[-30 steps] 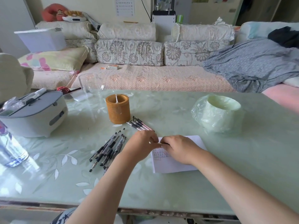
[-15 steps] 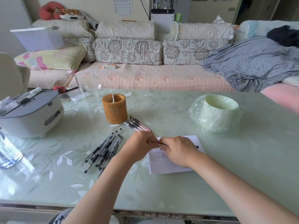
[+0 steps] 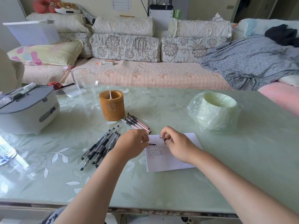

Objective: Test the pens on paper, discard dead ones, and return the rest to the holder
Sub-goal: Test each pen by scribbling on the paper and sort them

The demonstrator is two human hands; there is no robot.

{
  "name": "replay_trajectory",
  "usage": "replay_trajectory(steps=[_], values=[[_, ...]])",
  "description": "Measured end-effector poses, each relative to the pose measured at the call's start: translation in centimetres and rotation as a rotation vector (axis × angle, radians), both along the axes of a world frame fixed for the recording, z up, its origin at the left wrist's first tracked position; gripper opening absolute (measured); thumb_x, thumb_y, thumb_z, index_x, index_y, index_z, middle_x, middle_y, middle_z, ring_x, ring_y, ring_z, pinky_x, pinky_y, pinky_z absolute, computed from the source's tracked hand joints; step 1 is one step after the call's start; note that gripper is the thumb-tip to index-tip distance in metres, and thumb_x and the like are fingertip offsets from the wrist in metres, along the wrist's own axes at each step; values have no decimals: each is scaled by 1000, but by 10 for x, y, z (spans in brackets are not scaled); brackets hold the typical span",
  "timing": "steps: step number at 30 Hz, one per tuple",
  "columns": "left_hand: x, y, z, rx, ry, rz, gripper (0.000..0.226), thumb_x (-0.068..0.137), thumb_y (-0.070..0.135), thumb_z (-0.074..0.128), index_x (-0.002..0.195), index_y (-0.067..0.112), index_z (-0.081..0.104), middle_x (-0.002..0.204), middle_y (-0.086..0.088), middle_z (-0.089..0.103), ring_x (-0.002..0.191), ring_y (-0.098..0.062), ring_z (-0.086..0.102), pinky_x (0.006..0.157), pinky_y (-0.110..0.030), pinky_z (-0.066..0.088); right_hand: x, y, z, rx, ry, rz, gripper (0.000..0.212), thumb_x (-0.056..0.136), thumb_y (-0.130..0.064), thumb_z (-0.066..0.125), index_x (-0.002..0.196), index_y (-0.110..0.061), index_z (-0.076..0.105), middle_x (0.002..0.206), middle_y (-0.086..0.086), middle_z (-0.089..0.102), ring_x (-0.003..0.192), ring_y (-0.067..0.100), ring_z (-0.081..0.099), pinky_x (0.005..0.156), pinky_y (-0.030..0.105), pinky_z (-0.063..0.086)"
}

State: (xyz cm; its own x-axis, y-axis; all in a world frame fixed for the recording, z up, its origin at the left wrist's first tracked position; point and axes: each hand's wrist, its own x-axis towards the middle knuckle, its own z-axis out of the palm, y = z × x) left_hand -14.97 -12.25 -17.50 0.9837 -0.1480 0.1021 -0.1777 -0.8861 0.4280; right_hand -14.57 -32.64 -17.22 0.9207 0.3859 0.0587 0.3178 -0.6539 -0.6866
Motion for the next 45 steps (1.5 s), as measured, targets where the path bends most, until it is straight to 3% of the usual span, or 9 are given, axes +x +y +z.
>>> replay_trajectory(steps=[2, 5, 8, 11, 14, 17, 22, 28, 45], values=[[1, 0, -1, 22, 1, -10, 10, 84, 25, 68, 92, 29, 65, 92, 15, 66, 82, -8, 58, 74, -30, 53, 2, 3, -1, 191, 99, -69, 32, 95, 1, 40, 89, -21, 62, 77, -6, 58, 56, 5, 52, 55, 28, 44], [5, 1, -3, 31, 30, -34, 13, 82, 22, 68, 93, 29, 66, 92, 14, 66, 84, -9, 59, 76, -32, 54, 4, 6, -1, 478, 274, -95, 43, 96, 11, 30, 110, -9, 66, 92, 7, 59, 69, 17, 58, 57, 26, 52], [7, 1, -4, 64, 75, -48, 15, 82, 25, 68, 96, 30, 66, 92, 13, 65, 87, -11, 58, 79, -34, 54, 5, 4, -3, 525, 306, -80, 48, 93, 16, 33, 128, -4, 58, 93, 3, 58, 76, 14, 58, 74, 30, 52], [10, 2, -6, 59, 73, -52, 14, 81, 27, 66, 94, 32, 66, 91, 12, 66, 89, -13, 58, 80, -34, 54, 1, 2, -7, 568, 330, -11, 28, 96, 2, 51, 120, -9, 61, 81, 0, 57, 67, 10, 56, 63, 22, 47], [13, 2, -8, 50, 61, -64, 17, 78, 42, 71, 92, 33, 65, 91, 11, 63, 91, -11, 56, 80, -33, 53, 0, 4, -12, 536, 345, -47, 20, 100, -15, 49, 102, -13, 68, 72, 2, 58, 56, 14, 54, 48, 23, 36], [15, 1, -9, 60, 67, -81, 35, 73, 53, 75, 98, 30, 65, 94, 9, 61, 92, -11, 51, 78, -30, 48, 0, 5, -17, 506, 369, -68, 18, 96, -7, 49, 96, -9, 66, 68, 8, 62, 49, 21, 55, 41, 21, 28], [19, 1, -10, 62, 72, -88, 42, 71, 53, 77, 102, 28, 65, 97, 7, 62, 95, -15, 52, 80, -32, 49, -1, 5, -27, 463, 257, -14, 16, 74, 6, 63, 75, -10, 60, 61, 6, 62, 54, 22, 60, 53, 28, 47], [19, -1, -12, 73, 100, -82, 51, 67, 58, 78, 106, 28, 62, 102, 4, 58, 100, -16, 47, 74, -29, 39, 0, 10, -32, 377, 209, 36, 28, 75, 5, 63, 62, -17, 53, 51, -5, 51, 43, 11, 43, 44, 23, 37], [15, -5, -14, 51, 112, -36, 57, 65, 62, 77, 108, 26, 61, 98, 6, 48, 98, -13, 38, 84, -33, 45, 1, 11, -38, 243, 111, 49, 17, 65, -15, 62, 64, -9, 46, 57, -4, 45, 56, 12, 36, 54, 30, 28]])
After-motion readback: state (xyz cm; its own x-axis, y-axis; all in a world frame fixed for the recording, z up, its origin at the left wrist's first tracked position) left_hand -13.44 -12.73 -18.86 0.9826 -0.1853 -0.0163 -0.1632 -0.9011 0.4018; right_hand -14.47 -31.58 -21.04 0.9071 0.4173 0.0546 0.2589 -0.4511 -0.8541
